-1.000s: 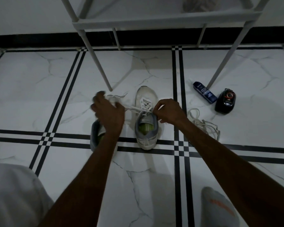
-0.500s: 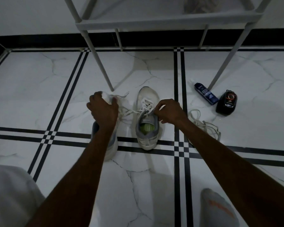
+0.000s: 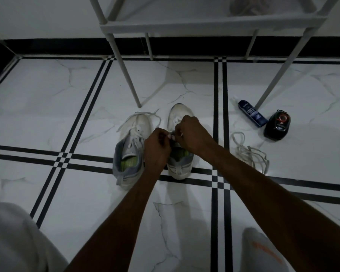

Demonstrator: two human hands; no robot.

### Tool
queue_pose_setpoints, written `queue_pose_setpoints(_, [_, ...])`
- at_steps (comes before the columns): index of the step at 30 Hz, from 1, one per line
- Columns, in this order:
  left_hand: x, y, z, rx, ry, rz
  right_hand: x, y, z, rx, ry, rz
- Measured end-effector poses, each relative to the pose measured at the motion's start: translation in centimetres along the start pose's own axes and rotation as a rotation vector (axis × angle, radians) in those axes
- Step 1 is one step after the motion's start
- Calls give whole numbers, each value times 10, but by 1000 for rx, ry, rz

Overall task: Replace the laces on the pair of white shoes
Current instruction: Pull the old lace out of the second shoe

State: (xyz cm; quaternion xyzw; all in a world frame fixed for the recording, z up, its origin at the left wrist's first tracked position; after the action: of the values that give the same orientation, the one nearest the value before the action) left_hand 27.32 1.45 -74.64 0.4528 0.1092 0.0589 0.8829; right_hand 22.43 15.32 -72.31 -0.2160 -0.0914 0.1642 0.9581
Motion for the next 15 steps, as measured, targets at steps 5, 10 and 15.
queue_pose_setpoints(5, [0, -9, 5, 27, 14, 19, -5, 49, 21, -272, 392, -348])
queue_pose_setpoints(10, [-2, -13, 5, 10, 28, 47, -2, 41, 18, -368, 245, -189])
queue_pose_setpoints(15, [-3, -13, 2, 39, 1, 50, -3, -3, -6, 77, 49, -69])
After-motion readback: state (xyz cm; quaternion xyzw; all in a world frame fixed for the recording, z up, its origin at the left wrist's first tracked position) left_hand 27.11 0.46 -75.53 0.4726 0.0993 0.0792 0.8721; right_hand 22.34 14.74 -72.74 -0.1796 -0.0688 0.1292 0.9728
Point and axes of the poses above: each hand's wrist, its own x-axis away from the middle knuckle, its own z-axis out of the back of the hand, y = z × x, the point moved 3 cm from there along -x, towards the middle knuckle, and after that the axes turned 5 degrees about -z, right-handed, at the moved point
